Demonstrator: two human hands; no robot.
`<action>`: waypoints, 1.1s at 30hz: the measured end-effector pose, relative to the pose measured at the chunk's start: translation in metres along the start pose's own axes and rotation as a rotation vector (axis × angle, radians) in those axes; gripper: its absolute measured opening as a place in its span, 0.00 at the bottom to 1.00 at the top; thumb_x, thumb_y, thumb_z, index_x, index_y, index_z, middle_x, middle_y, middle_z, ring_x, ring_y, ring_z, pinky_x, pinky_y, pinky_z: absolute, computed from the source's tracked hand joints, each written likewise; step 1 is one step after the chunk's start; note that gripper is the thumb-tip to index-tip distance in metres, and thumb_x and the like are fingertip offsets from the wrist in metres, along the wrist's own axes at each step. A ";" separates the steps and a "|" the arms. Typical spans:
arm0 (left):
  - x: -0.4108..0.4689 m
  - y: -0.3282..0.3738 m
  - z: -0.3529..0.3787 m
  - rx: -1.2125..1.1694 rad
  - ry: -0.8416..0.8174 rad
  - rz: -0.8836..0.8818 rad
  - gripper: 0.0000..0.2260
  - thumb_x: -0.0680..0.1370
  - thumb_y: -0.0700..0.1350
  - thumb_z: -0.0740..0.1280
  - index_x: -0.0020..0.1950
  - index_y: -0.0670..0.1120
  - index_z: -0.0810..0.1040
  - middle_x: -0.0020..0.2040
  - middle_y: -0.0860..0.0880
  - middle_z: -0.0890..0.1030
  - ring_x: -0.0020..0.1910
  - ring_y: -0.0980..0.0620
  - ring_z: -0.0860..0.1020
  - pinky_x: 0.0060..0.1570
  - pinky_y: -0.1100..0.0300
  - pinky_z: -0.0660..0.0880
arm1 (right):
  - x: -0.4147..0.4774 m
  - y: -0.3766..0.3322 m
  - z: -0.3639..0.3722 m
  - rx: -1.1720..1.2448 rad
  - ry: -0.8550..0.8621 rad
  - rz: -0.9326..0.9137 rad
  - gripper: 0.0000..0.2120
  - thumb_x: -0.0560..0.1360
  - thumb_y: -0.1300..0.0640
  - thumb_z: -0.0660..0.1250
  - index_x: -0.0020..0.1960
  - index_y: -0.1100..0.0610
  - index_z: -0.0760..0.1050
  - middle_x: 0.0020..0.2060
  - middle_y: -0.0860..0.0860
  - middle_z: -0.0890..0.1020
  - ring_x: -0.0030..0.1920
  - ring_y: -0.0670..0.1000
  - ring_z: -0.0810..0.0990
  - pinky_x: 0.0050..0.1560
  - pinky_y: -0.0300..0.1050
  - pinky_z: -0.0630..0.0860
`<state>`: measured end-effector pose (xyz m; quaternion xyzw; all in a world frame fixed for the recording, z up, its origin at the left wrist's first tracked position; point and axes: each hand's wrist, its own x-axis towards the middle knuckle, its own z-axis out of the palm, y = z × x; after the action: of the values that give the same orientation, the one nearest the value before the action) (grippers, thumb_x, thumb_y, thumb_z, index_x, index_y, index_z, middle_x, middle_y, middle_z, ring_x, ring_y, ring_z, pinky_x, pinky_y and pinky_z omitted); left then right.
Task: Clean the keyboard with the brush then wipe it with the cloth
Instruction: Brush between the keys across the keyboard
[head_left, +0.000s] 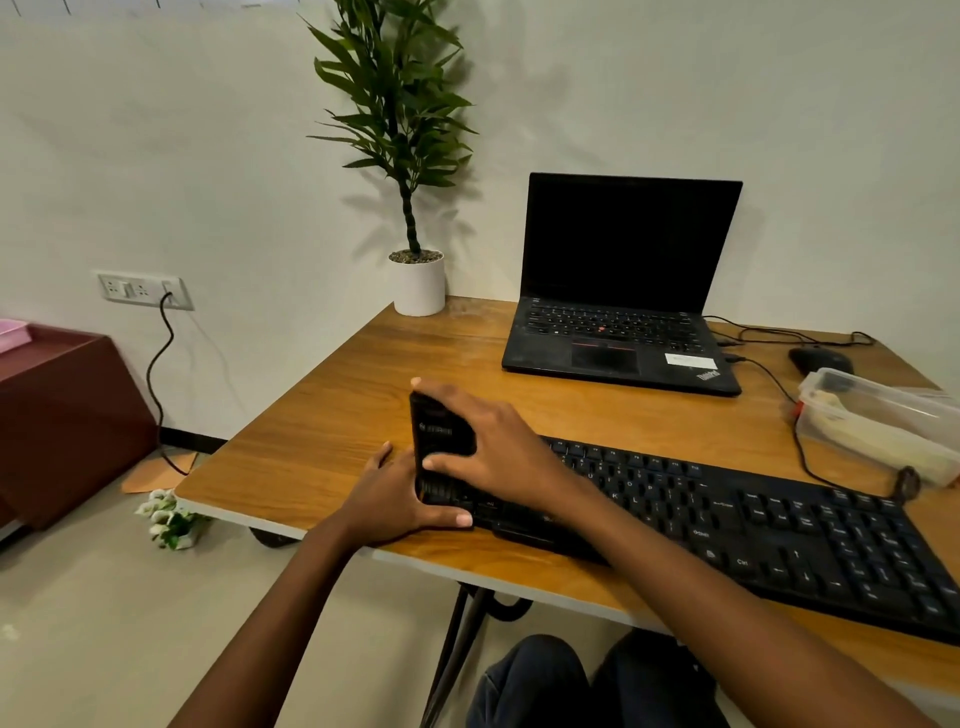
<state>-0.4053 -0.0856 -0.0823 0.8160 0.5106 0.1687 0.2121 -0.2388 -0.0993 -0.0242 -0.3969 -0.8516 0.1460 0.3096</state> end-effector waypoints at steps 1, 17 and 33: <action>0.000 0.000 0.000 -0.008 0.001 0.009 0.54 0.50 0.85 0.51 0.70 0.56 0.64 0.71 0.54 0.70 0.70 0.63 0.61 0.75 0.54 0.43 | -0.004 0.002 0.005 0.015 -0.012 -0.006 0.35 0.71 0.54 0.71 0.73 0.45 0.57 0.61 0.55 0.77 0.54 0.53 0.78 0.49 0.52 0.79; 0.001 -0.006 0.002 -0.014 -0.017 0.023 0.53 0.51 0.84 0.52 0.70 0.57 0.65 0.75 0.53 0.64 0.74 0.60 0.55 0.73 0.56 0.39 | -0.001 0.013 -0.015 0.129 -0.103 0.058 0.35 0.68 0.58 0.74 0.70 0.46 0.63 0.63 0.50 0.74 0.57 0.49 0.76 0.53 0.41 0.77; -0.001 0.001 -0.001 -0.032 0.009 0.015 0.54 0.50 0.84 0.53 0.68 0.53 0.68 0.70 0.54 0.70 0.72 0.60 0.59 0.74 0.55 0.41 | 0.008 0.000 -0.007 0.073 -0.006 0.069 0.35 0.70 0.57 0.72 0.71 0.45 0.60 0.62 0.53 0.75 0.55 0.52 0.78 0.49 0.46 0.79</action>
<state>-0.4057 -0.0871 -0.0815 0.8155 0.5027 0.1819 0.2216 -0.2383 -0.0926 -0.0160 -0.4142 -0.8324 0.1887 0.3162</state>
